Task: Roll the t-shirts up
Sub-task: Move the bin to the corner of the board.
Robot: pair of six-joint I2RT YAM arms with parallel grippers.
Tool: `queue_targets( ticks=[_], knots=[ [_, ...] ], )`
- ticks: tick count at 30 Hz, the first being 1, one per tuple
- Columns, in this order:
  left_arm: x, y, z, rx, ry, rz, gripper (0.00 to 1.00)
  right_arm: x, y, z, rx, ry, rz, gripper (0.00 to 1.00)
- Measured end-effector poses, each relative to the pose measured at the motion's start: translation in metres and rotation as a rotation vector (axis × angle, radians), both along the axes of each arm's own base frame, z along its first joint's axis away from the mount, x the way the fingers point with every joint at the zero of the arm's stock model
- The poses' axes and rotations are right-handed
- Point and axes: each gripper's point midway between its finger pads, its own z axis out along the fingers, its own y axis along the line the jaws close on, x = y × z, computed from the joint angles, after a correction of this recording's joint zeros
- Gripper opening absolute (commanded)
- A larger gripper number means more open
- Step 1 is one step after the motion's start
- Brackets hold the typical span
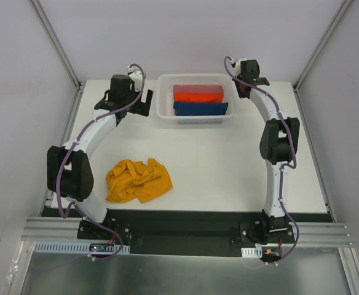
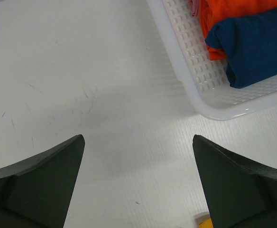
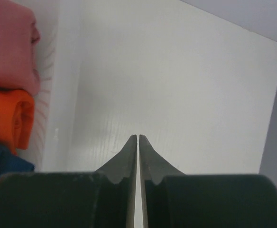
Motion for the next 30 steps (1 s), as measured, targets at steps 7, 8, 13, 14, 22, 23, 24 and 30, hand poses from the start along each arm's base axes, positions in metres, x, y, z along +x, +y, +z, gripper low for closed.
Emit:
queue_targets(
  ticks=[7,8,13,14,22,23,24,30],
  knots=[
    [0.0,0.0,0.0,0.0,0.0,0.0,0.98,-0.009,0.055,0.025,0.099,-0.022,0.141,0.01],
    [0.0,0.0,0.0,0.0,0.0,0.0,0.98,-0.011,0.064,0.028,0.106,-0.025,0.161,0.01],
    [0.0,0.0,-0.001,0.0,0.002,0.0,0.98,-0.018,0.091,0.025,0.104,-0.011,0.222,0.01],
    [-0.001,0.0,-0.002,0.001,0.004,0.0,0.98,-0.018,0.091,0.023,0.095,-0.007,0.225,0.01],
    [-0.005,0.001,-0.011,0.01,0.025,-0.002,0.98,-0.008,0.065,-0.028,-0.029,0.064,0.198,0.01],
    [-0.006,0.002,-0.012,0.011,0.03,-0.002,0.98,-0.008,0.061,-0.035,-0.045,0.076,0.191,0.01],
    [-0.006,0.002,-0.013,0.012,0.033,-0.002,0.98,-0.007,0.057,-0.04,-0.058,0.086,0.184,0.01],
    [-0.008,0.002,-0.017,0.014,0.043,-0.002,0.98,-0.001,0.014,-0.046,-0.112,0.094,0.115,0.01]
  ],
)
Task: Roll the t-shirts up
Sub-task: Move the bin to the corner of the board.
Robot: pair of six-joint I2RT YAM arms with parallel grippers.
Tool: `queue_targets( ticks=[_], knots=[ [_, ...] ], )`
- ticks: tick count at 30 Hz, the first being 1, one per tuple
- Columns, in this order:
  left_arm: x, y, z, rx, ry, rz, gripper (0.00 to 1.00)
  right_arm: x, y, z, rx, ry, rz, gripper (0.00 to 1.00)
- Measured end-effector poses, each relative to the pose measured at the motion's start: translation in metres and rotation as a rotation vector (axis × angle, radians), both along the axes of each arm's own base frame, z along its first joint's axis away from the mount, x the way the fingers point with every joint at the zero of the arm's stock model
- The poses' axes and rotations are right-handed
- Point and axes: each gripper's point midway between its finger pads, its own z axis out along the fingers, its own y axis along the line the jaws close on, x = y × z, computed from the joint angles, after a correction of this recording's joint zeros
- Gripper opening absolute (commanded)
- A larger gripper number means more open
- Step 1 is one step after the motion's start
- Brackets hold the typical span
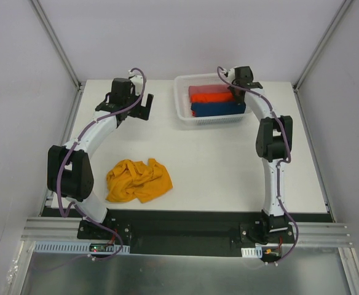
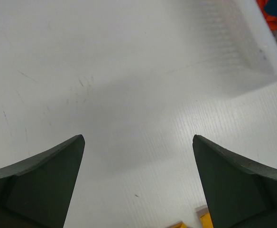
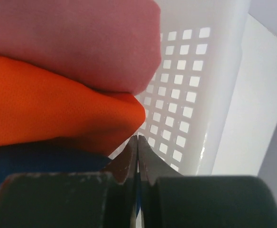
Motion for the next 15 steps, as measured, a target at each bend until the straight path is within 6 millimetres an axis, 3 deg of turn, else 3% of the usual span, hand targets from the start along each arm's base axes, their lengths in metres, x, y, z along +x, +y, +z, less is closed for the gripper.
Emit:
queue_targets(
  ticks=[7,15],
  knots=[
    [-0.001,0.0,-0.001,0.001,0.005,-0.001,0.98,0.006,-0.08,0.004,-0.068,-0.019,-0.121,0.01],
    [-0.003,0.0,-0.004,0.004,0.014,-0.003,0.98,-0.001,-0.176,0.003,-0.198,-0.027,-0.262,0.01]
  ],
)
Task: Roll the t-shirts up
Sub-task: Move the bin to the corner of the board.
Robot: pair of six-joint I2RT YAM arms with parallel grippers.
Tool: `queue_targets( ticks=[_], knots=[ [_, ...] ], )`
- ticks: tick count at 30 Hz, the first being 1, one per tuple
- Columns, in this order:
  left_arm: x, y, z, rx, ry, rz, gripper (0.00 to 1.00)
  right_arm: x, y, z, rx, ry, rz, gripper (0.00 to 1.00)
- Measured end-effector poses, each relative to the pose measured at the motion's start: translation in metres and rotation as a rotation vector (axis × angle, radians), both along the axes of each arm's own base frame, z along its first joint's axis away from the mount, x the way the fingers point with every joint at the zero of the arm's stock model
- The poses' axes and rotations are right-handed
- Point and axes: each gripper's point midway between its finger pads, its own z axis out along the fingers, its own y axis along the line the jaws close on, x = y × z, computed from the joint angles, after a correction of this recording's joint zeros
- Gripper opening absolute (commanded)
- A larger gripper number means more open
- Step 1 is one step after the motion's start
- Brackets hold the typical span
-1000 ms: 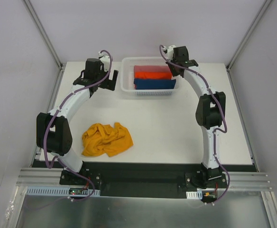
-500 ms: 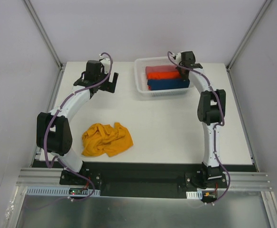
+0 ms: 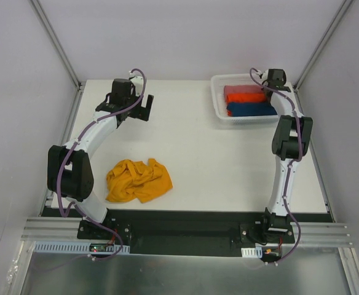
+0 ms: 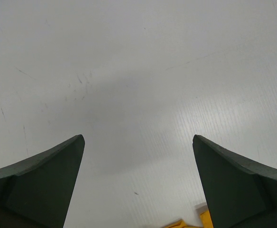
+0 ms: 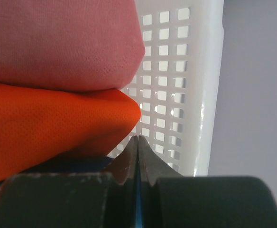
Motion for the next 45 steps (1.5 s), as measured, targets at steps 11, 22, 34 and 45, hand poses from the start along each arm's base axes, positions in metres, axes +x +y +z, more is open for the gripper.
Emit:
queue_targets(
  ticks=[11,22,34,45],
  knots=[
    [-0.01,0.007,-0.021,0.056,0.04,-0.021,0.97,-0.014,-0.097,0.009,-0.123,-0.011,-0.114,0.01],
    [-0.037,0.018,-0.045,0.116,0.164,-0.082,0.96,-0.031,-0.149,0.016,-0.171,-0.039,-0.247,0.28],
    [-0.175,0.025,-0.055,0.142,0.392,-0.479,0.84,-0.086,0.102,0.18,0.108,-0.267,0.256,0.93],
    [-0.24,0.052,-0.07,0.216,0.564,-0.653,0.06,-0.18,0.208,0.122,0.283,0.022,0.517,0.93]
  ],
)
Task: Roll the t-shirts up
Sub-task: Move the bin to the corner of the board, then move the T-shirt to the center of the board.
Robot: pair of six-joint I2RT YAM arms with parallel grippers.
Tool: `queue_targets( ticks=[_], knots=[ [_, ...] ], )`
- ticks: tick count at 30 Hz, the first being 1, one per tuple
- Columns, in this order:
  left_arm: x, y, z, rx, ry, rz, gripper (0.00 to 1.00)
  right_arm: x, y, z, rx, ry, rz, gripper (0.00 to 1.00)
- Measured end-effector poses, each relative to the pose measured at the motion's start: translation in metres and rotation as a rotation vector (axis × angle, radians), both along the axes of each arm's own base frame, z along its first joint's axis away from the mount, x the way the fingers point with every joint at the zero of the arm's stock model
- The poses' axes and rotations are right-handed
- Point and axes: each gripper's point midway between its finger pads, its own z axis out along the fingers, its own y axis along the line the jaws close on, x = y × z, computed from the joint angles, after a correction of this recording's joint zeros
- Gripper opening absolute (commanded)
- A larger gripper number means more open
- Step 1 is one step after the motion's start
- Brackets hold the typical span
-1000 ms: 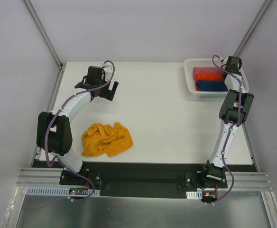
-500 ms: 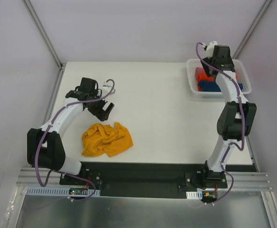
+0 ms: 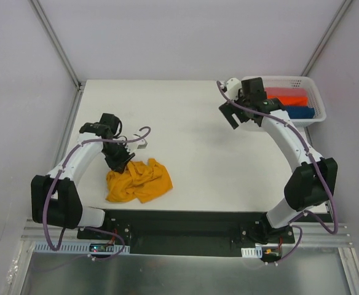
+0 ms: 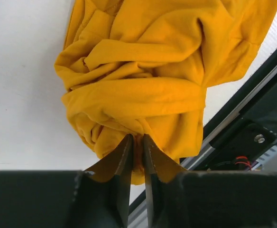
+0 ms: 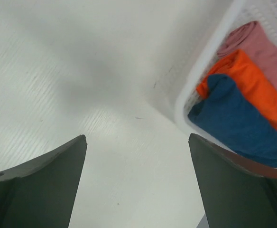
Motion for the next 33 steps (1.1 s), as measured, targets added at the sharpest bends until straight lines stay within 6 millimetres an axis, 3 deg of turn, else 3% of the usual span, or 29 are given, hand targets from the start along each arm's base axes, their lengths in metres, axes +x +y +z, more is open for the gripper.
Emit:
queue_targets(
  ticks=[1,3,6,8,12,15,18,21,24,26,29,33],
  knots=[
    [0.001,0.0,-0.003,0.005,0.018,-0.007,0.0,-0.006,0.005,-0.004,-0.006,0.02,0.016,0.93],
    [0.007,0.0,-0.004,0.01,0.048,-0.013,0.0,-0.012,0.016,-0.007,-0.013,0.038,0.045,0.92],
    [0.035,-0.006,0.014,-0.003,0.009,-0.008,0.0,-0.015,0.023,-0.008,-0.011,0.04,0.06,0.81],
    [0.065,-0.014,0.044,-0.036,-0.093,0.002,0.0,-0.014,0.022,-0.005,-0.004,0.04,0.053,0.74],
    [0.116,-0.028,0.129,-0.09,-0.357,0.007,0.0,-0.008,0.03,0.018,0.065,0.003,0.057,0.72],
    [0.128,-0.041,0.167,-0.081,-0.474,-0.024,0.0,-0.004,0.044,0.045,0.145,-0.032,0.092,0.67],
    [0.14,-0.055,0.217,-0.074,-0.618,-0.048,0.0,-0.008,0.067,0.071,0.268,-0.042,0.15,0.71],
    [0.144,-0.06,0.27,-0.094,-0.756,-0.029,0.0,-0.021,0.09,0.078,0.392,0.009,0.201,0.76],
    [0.141,-0.058,0.325,-0.142,-0.893,0.017,0.0,-0.036,0.105,0.069,0.437,0.074,0.234,0.79],
    [0.131,-0.056,0.359,-0.186,-0.991,0.034,0.0,-0.046,0.108,0.063,0.434,0.106,0.243,0.8],
    [0.109,-0.052,0.395,-0.237,-1.104,0.044,0.0,-0.055,0.104,0.062,0.415,0.117,0.24,0.8],
    [0.077,-0.049,0.443,-0.317,-1.257,0.03,0.0,-0.07,0.096,0.085,0.411,0.09,0.241,0.81]
  ],
)
